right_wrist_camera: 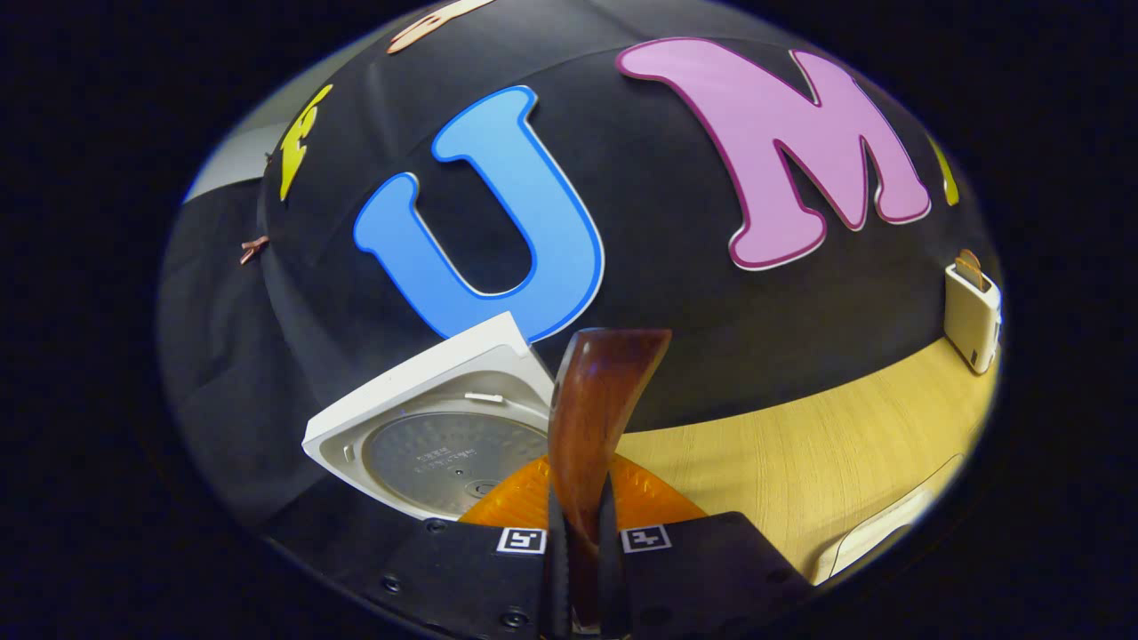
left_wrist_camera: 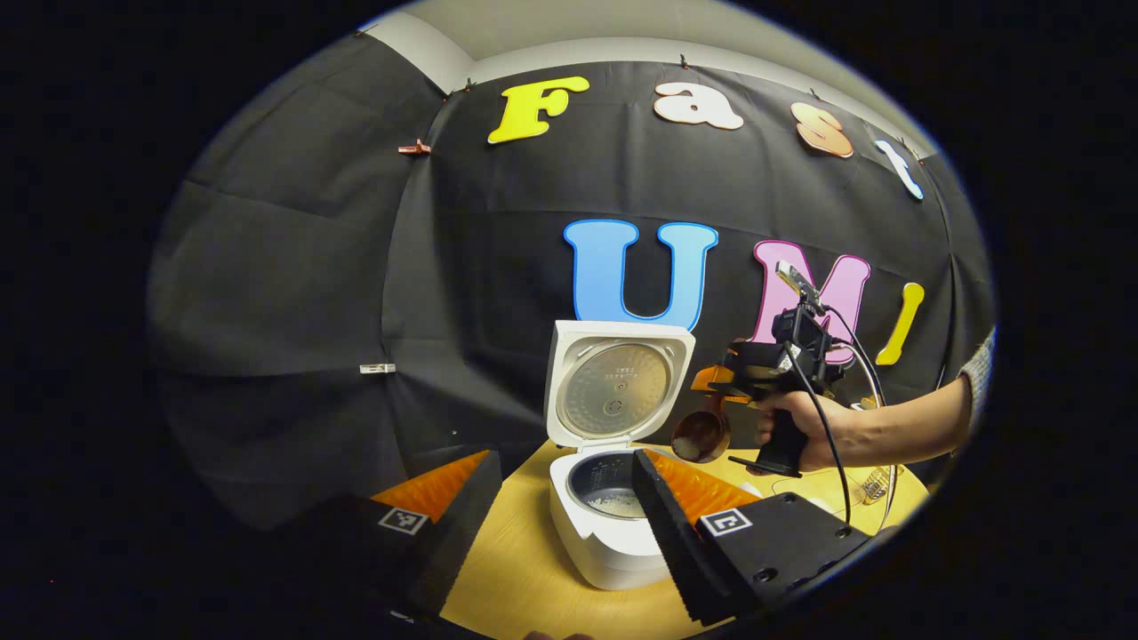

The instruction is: Close the left gripper, press the button to open the rice cooker; take a wooden spoon from the chopstick holder with the right hand, scoop a spoonful of rice and pour it into the rice cooker, then put the wooden spoon back into the chopstick holder.

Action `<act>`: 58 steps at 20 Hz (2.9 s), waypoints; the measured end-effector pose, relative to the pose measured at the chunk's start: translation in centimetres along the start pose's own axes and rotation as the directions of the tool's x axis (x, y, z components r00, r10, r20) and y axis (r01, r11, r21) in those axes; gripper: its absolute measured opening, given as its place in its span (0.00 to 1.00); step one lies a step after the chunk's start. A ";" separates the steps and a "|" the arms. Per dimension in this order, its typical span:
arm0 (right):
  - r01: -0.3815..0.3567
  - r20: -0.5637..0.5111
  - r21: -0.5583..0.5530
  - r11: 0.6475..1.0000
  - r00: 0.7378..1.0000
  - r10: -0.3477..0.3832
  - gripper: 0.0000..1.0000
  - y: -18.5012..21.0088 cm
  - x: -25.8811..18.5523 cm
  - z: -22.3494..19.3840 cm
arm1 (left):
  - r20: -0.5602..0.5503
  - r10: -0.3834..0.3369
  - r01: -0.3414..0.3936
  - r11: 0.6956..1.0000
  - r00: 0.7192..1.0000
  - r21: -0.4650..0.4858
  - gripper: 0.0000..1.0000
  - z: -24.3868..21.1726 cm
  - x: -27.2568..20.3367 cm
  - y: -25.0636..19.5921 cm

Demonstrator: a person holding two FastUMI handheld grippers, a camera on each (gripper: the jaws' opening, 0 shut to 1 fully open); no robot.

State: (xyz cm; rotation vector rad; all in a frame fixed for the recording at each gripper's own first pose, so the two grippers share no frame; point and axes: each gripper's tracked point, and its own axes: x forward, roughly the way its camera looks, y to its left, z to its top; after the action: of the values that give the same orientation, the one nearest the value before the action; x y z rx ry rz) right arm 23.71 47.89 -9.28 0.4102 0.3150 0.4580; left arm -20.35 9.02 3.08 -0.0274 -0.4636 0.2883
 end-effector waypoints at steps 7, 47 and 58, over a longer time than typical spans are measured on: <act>-0.114 0.016 -0.329 0.938 0.992 0.126 0.16 4.7 -0.1 -1.5 | -0.012 -0.003 0.003 1.000 1.000 -0.001 0.95 -0.3 0.6 0.1; -0.205 0.079 0.483 0.851 0.978 0.191 0.16 -5.1 -8.4 7.8 | -0.009 -0.086 0.086 0.996 0.996 0.035 0.95 1.1 0.8 -6.0; 0.060 0.187 0.465 0.883 0.969 -0.164 0.16 -32.1 -19.9 14.5 | -0.016 -0.205 0.206 0.978 0.979 0.034 0.95 1.8 5.1 -14.3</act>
State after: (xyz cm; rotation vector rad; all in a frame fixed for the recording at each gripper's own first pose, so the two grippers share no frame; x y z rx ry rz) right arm 23.84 7.45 -7.04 0.8933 0.2258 0.2140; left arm -12.94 -3.35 8.22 0.0532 -0.4449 0.0929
